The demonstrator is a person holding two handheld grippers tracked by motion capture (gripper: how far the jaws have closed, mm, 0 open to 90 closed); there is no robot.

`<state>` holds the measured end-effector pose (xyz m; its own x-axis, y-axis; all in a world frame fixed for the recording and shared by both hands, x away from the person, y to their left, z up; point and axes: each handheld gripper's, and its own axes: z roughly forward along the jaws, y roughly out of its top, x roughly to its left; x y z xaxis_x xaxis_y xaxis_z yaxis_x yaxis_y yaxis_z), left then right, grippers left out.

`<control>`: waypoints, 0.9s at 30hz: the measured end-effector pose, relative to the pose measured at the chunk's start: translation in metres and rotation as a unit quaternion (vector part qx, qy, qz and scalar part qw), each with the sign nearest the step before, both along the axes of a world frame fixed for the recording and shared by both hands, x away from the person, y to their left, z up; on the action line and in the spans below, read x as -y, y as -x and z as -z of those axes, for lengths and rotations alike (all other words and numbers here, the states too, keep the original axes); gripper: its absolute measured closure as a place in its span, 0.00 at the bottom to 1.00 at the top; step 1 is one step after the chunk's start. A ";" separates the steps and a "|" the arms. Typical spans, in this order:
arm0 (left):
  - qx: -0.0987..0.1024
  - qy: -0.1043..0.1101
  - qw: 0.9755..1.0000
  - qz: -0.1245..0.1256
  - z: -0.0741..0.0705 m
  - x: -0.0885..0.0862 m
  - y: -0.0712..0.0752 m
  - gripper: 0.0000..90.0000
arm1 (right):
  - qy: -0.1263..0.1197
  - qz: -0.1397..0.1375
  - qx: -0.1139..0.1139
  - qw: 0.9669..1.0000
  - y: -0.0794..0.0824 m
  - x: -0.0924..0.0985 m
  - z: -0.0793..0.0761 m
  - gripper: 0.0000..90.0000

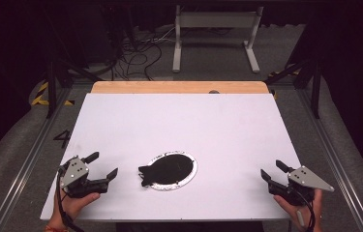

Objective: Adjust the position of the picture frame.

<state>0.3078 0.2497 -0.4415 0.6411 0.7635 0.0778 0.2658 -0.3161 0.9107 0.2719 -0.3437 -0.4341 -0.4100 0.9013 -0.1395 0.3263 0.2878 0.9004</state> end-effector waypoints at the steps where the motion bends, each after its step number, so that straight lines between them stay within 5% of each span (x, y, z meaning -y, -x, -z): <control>1: -0.011 -0.007 1.000 0.003 0.003 0.003 -0.002 0.19 | 0.002 -0.003 -0.001 1.000 0.000 0.000 0.000 0.46; 5: -0.023 -0.025 0.999 0.013 0.006 0.009 -0.005 0.28 | -0.002 -0.010 -0.004 1.000 0.000 -0.002 0.000 0.53; 6: -0.027 -0.029 0.999 0.022 0.006 0.011 -0.006 0.44 | -0.012 -0.022 -0.010 1.000 -0.001 -0.003 0.000 0.57; 7: -0.030 -0.033 0.999 0.026 0.006 0.012 -0.006 0.44 | -0.012 -0.022 -0.010 1.000 -0.001 -0.003 0.000 0.57; 8: -0.035 -0.045 0.998 0.032 0.005 0.015 -0.011 0.56 | -0.013 -0.030 -0.015 0.999 -0.001 -0.006 0.001 0.62; 17: -0.035 -0.049 0.997 0.044 -0.003 0.019 -0.037 0.95 | -0.014 -0.078 -0.047 0.996 -0.005 -0.038 0.002 0.89; 22: -0.046 -0.077 0.994 0.069 -0.005 0.034 -0.055 1.00 | -0.009 -0.120 -0.065 0.991 -0.008 -0.065 0.004 0.99; 27: -0.068 -0.091 0.990 0.079 -0.002 0.054 -0.080 1.00 | 0.035 -0.165 -0.070 0.983 -0.014 -0.105 0.000 1.00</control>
